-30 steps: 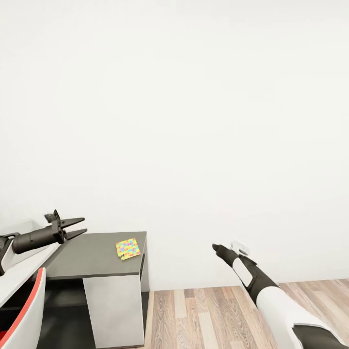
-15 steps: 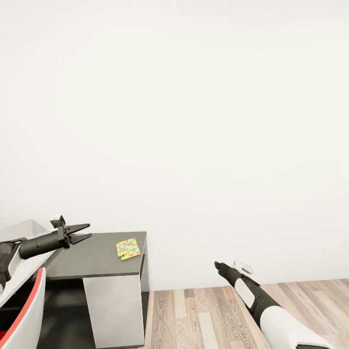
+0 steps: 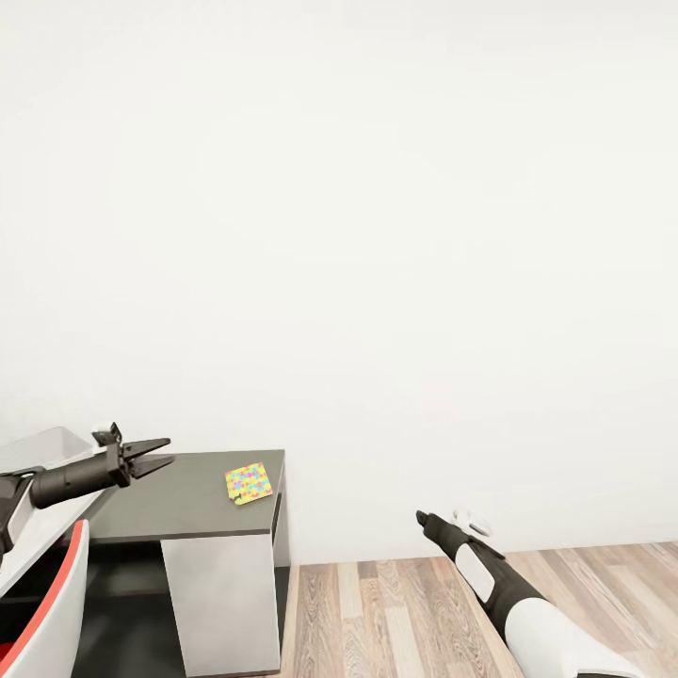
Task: Put all the toys in the child's room - the three board games (two on the bed and one on the table), the two jigsaw puzzles on the table, and the tennis ball on the table - inside the toy box on the table in the child's room.
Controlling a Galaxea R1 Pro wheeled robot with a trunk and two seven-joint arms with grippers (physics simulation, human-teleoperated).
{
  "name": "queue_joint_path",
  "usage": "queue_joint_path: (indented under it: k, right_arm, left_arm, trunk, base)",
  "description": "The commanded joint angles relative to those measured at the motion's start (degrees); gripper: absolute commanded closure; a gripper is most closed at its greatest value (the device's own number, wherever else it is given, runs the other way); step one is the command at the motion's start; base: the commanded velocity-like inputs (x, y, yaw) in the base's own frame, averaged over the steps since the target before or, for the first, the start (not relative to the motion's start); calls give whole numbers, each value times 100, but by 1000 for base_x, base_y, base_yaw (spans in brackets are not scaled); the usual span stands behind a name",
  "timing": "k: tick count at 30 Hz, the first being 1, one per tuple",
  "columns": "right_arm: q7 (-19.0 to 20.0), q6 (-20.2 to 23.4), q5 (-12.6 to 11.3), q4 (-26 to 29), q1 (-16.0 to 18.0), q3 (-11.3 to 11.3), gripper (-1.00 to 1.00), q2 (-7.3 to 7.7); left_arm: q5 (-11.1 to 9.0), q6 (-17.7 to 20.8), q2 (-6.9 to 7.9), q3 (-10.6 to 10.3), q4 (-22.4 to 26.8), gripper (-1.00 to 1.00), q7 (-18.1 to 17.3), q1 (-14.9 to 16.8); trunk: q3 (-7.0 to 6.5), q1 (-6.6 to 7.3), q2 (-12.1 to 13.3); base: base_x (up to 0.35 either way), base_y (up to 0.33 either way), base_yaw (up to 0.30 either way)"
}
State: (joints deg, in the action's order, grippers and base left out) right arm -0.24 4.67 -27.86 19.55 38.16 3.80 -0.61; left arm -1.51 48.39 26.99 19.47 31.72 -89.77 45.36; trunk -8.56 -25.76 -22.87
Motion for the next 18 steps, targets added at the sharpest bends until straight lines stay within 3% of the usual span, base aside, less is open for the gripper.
queue_joint_path:
  k: [1,13,18]
  right_arm:
    - [-3,35,-23,9,-1,40,-100,-4]
    - [4,31,-92,35,-2,145,-100,1]
    - [4,-246,-161,32,-2,314,-100,-8]
  left_arm:
    - [5,60,4,3,-1,-100,-23,1]
    - [2,52,22,-6,1,-100,-23,-1]
    - [5,49,0,-13,1,-100,-23,-1]
  trunk:
    - [3,-2,-4]
    - [3,-2,-4]
    - [3,-2,-4]
  base:
    - [0,0,0]
    - [0,0,0]
    - [0,0,0]
